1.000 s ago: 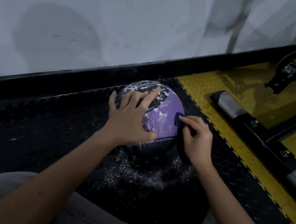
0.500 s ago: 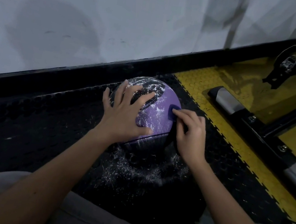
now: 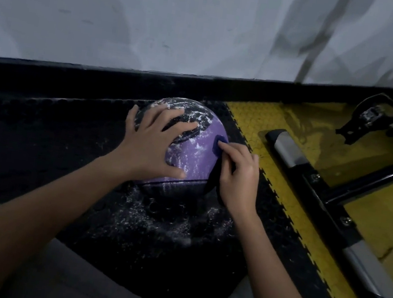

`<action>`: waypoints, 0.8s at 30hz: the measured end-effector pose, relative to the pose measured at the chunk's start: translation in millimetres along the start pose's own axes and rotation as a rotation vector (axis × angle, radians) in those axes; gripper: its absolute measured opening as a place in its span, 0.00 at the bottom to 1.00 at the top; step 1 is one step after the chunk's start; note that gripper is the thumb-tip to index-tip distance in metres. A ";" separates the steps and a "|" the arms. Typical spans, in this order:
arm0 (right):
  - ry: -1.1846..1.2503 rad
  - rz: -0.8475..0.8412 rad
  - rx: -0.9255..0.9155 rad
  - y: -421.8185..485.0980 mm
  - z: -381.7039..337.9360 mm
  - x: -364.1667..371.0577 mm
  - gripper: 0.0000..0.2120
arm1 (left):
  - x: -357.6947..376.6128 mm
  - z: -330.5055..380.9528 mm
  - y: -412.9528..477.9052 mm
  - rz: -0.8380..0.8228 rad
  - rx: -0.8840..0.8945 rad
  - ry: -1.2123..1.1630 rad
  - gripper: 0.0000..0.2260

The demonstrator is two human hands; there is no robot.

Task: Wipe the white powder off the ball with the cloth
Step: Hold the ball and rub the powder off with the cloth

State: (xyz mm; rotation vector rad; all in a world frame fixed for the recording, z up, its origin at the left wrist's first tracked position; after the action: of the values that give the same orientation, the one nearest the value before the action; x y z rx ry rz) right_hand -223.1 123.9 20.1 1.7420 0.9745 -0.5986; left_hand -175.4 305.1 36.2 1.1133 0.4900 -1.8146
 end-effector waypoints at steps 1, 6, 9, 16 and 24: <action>0.004 0.014 -0.033 -4.6 -8.9 0.7 0.11 | -0.4 1.3 -1.0 -0.004 -0.004 0.004 0.42; -0.033 -0.010 -0.239 -16.1 -23.6 -1.9 0.11 | -2.0 4.6 -2.8 -0.015 -0.020 -0.001 0.40; -0.012 -0.035 -0.020 -5.9 6.4 -1.6 0.11 | -1.7 5.5 -1.5 -0.029 -0.022 -0.033 0.41; 0.059 -0.028 -0.182 -16.4 -26.9 -4.6 0.10 | -1.3 5.7 -1.6 -0.006 -0.033 -0.015 0.41; 0.027 -0.014 0.094 -2.3 10.9 1.1 0.11 | -2.0 6.7 0.5 -0.012 -0.023 -0.039 0.41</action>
State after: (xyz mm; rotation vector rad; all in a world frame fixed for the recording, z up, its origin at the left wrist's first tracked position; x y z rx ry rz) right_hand -223.8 114.5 14.0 1.8318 0.9914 -0.6403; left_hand -177.8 301.1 41.4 1.0599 0.4942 -1.8338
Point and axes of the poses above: each hand's wrist, its own y-axis towards the middle knuckle, its own x-axis out of the palm, z = x × y, the point moved 2 cm from there along y, towards the middle knuckle, and after that the axes turned 9 degrees about -y, right-handed, at the moved point
